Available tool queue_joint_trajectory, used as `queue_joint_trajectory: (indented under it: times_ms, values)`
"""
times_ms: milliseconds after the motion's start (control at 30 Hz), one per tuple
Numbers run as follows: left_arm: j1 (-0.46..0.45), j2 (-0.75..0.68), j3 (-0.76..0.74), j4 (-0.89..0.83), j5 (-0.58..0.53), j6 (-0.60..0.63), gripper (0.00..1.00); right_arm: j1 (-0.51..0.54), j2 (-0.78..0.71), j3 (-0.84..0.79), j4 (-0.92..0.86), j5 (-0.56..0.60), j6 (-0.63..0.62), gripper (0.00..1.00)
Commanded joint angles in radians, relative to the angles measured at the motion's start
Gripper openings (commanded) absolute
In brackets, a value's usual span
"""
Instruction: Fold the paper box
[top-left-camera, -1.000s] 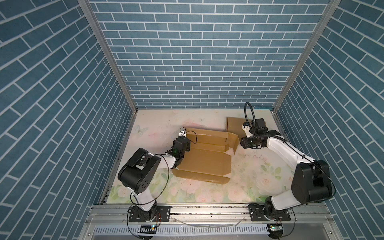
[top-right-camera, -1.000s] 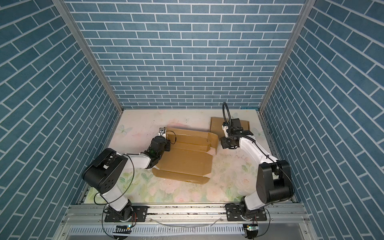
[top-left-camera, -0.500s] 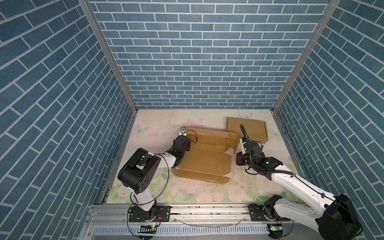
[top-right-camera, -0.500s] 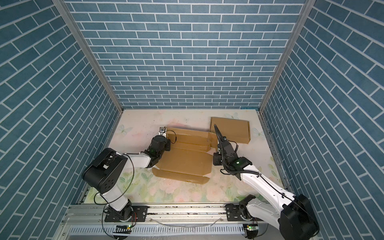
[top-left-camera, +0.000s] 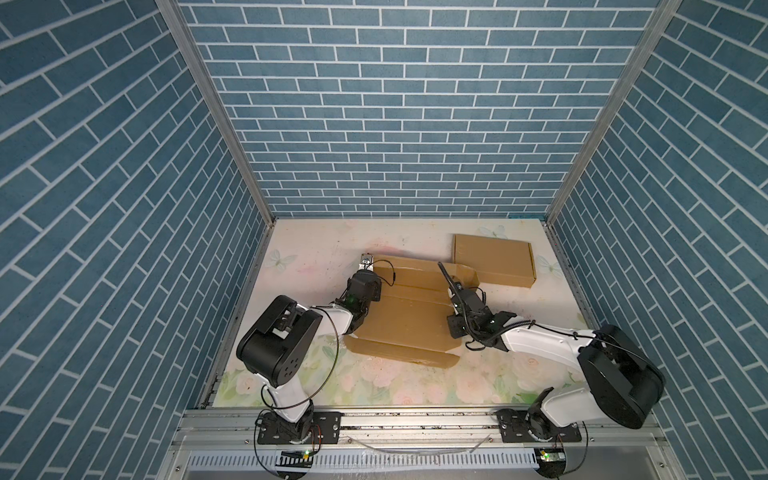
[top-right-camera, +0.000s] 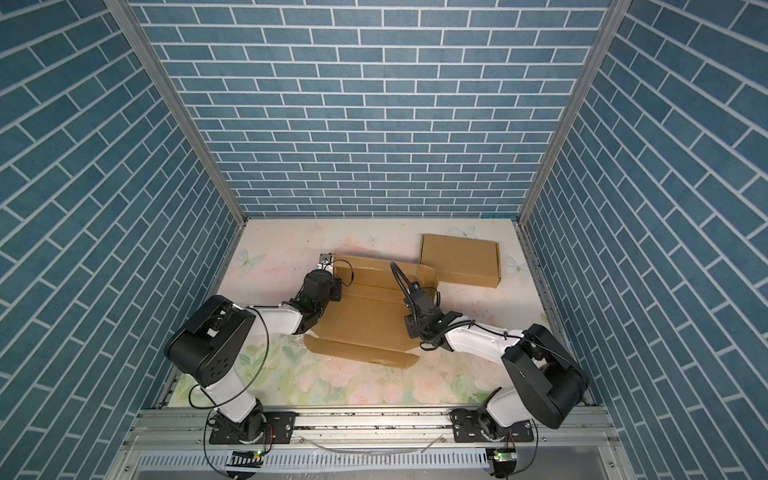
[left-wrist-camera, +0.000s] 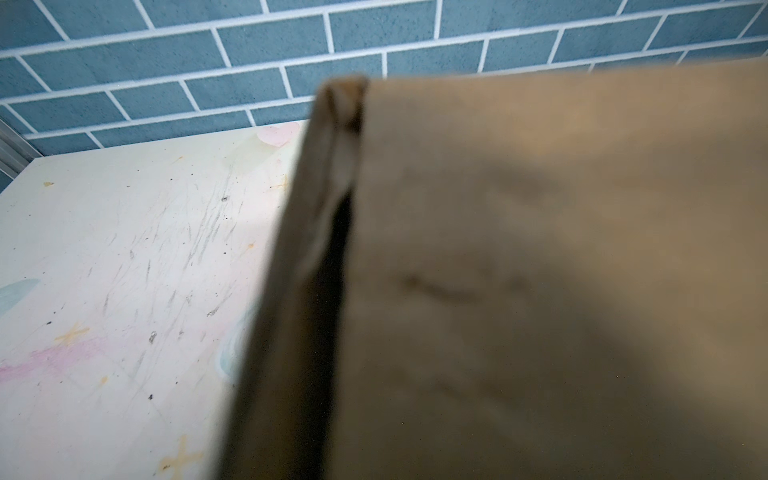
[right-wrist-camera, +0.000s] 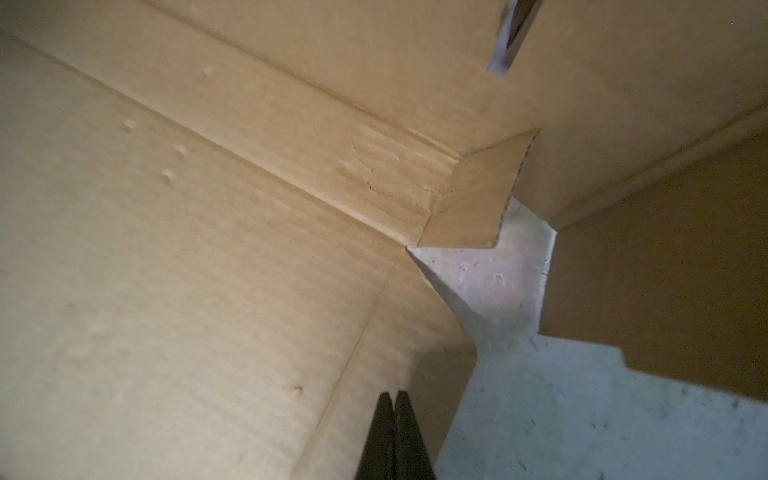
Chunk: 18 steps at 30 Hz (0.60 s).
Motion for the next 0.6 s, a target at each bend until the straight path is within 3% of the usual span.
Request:
queue_joint_trajectory:
  times_ms: [0, 233, 400, 567]
  values:
    - [0.006, 0.043, -0.009, -0.116, 0.025, -0.001, 0.00, 0.003, 0.067, -0.011, 0.020, -0.009, -0.038, 0.00]
    - [0.008, 0.045, -0.008, -0.119, 0.026, 0.000, 0.00, 0.004, 0.100, 0.005, -0.015, -0.070, -0.034, 0.00]
    - [0.008, 0.048, -0.010, -0.120, 0.027, 0.000, 0.00, -0.022, -0.120, 0.055, -0.105, -0.131, -0.079, 0.00]
    - [0.008, 0.055, -0.009, -0.118, 0.032, -0.001, 0.00, -0.181, -0.346, 0.135, -0.225, -0.250, -0.118, 0.00]
